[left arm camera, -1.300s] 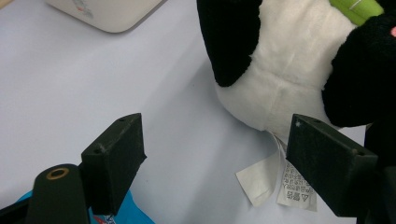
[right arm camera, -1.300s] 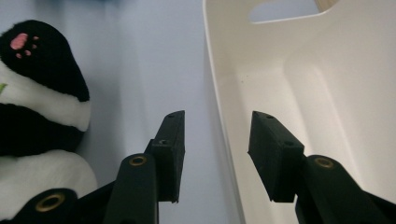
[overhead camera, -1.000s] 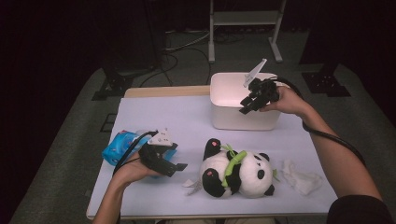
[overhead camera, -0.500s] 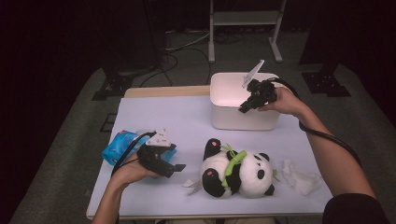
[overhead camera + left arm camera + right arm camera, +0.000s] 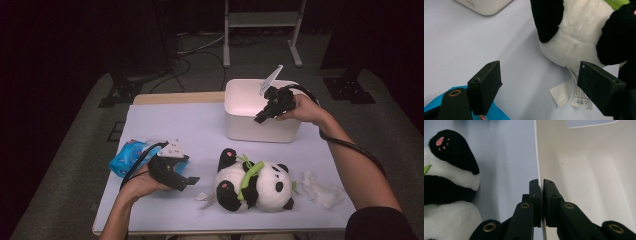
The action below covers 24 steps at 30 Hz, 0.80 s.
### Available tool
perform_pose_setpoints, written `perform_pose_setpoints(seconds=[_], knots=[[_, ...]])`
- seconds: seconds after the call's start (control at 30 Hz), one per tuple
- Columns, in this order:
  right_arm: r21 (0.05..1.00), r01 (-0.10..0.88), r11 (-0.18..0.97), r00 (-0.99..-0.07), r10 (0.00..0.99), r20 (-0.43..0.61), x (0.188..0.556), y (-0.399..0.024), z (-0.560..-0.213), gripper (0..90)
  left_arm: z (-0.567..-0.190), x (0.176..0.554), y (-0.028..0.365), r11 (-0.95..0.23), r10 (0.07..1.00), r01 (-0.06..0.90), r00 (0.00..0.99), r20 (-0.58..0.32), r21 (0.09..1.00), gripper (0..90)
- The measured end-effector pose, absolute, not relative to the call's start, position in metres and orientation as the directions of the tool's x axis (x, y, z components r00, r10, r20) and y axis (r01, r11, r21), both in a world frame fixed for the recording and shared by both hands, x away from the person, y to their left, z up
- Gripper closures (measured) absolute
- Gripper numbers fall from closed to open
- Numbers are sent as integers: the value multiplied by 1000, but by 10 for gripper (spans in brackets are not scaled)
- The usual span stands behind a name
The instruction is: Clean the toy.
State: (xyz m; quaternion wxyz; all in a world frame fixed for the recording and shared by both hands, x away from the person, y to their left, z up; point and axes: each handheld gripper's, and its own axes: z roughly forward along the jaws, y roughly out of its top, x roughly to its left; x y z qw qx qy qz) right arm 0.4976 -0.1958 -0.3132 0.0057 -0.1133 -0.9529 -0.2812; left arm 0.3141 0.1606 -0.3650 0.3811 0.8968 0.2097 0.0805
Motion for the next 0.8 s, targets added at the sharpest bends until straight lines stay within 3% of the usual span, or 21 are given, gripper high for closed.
perform_pose_setpoints(seconds=[0.8], knots=[[530,175,830,-984,161,72,467,-187,-313,860,-360,311,159,-625,424,297,906,-6,722,184]])
